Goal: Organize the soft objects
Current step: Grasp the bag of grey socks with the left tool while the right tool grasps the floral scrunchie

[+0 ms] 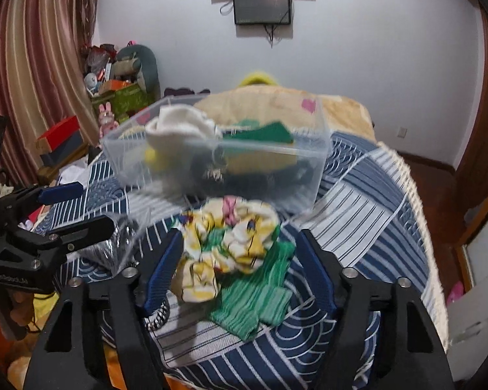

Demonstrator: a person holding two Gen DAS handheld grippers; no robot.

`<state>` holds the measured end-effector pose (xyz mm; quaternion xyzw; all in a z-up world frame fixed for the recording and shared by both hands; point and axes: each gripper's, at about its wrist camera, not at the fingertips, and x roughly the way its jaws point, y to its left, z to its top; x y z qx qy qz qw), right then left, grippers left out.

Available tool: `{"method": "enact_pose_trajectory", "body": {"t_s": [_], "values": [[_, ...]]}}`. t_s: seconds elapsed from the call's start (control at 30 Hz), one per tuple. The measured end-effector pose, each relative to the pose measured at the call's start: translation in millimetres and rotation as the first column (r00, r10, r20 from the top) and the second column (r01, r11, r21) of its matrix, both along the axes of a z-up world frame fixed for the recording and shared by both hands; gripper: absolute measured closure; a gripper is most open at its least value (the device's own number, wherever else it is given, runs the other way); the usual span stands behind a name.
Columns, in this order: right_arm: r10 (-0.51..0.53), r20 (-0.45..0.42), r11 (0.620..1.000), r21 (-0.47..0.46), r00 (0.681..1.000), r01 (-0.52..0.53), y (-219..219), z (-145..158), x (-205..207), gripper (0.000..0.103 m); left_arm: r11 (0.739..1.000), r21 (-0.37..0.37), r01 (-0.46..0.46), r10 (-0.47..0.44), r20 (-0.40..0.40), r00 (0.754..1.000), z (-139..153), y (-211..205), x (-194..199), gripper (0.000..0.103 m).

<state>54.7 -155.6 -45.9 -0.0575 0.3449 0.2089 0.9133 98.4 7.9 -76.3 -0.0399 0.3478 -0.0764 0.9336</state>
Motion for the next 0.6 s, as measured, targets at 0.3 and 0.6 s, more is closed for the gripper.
{"method": "enact_pose_trajectory", "body": {"t_s": [0.3,0.6], "values": [[-0.009,-0.046,1.000,0.018,0.999,0.009,-5,-9,3,0.076,0.999,-0.019,0.036,-0.038,-0.097,0.995,-32,-5,6,0.002],[-0.025,0.011,0.999,0.043,1.000,0.025,-10,6,-3,0.088,0.996,-0.069,0.059,-0.064,-0.073,0.995,-35,5,-5,0.029]]}}
